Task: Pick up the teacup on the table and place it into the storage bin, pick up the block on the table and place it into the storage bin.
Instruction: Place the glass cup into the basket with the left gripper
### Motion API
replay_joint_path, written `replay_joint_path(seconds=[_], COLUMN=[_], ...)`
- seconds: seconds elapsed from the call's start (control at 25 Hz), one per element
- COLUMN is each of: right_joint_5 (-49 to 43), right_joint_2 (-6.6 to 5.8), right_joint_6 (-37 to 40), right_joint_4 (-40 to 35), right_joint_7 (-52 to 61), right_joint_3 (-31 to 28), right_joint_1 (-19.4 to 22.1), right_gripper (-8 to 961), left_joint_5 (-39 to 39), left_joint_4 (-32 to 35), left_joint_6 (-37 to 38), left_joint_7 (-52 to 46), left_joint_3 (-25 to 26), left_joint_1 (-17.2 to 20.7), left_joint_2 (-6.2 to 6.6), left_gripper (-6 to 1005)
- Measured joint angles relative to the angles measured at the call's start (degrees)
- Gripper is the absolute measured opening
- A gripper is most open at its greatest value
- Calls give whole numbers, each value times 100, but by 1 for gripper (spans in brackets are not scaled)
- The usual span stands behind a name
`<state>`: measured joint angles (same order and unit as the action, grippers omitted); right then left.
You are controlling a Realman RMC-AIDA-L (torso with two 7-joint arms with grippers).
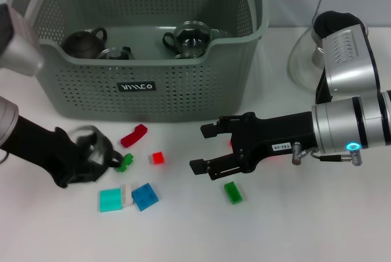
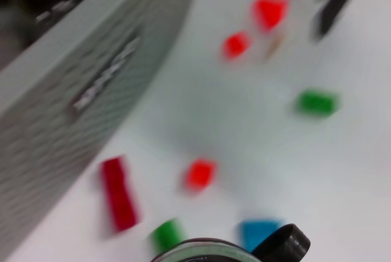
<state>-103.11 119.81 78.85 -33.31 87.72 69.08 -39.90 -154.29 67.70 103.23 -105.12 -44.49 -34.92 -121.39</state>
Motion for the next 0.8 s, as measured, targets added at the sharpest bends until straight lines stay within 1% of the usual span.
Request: replay_joint_path(seconds=[0.04,0.12,0.16,0.2,0.36,0.4,0.48,0.56,0.72,0.8], right_joint_5=[-4,-14,-16,-17,-17,-17,-17,-17,-112,-172], right_joint_2=[-9,-26,-35,-41,-73,-88,-102,-117,-131,-132], right_joint_6=[1,4,7,10,72,93,110,118,192,211], right_joint_4=[0,0,-3,-8,-45,-39,-28,-25,-20,-28], right_joint_7=[0,3,7,11,14,15,35,65,77,101], right_joint_3=[0,5,7,7,13,12,8,18,41,29], right_joint_1=[0,8,16,29,80,83,85,85,84,84], right_gripper=[924,924,924,924,924,924,924,924,924,924], left_joint_5=[378,807,1303,1303,2278,2481,2914,3071,3012,2740], left_joint_4=[30,13,12,12,-30,-58,-161,-310,-742,-1115], left_joint_6=[583,1124,1434,1434,1482,1464,1323,1070,361,-274], left_joint_7=[-170,-335,-576,-576,-1263,-1405,-1641,-1713,-1755,-1765], left_joint_3=[234,424,578,578,635,654,745,795,730,531], left_joint_1=[-32,-65,-80,-80,-176,-241,-540,-858,-1497,-1798], left_joint_2=[11,35,57,57,230,281,419,554,828,991], left_gripper=[30,30,30,30,30,30,30,30,30,30])
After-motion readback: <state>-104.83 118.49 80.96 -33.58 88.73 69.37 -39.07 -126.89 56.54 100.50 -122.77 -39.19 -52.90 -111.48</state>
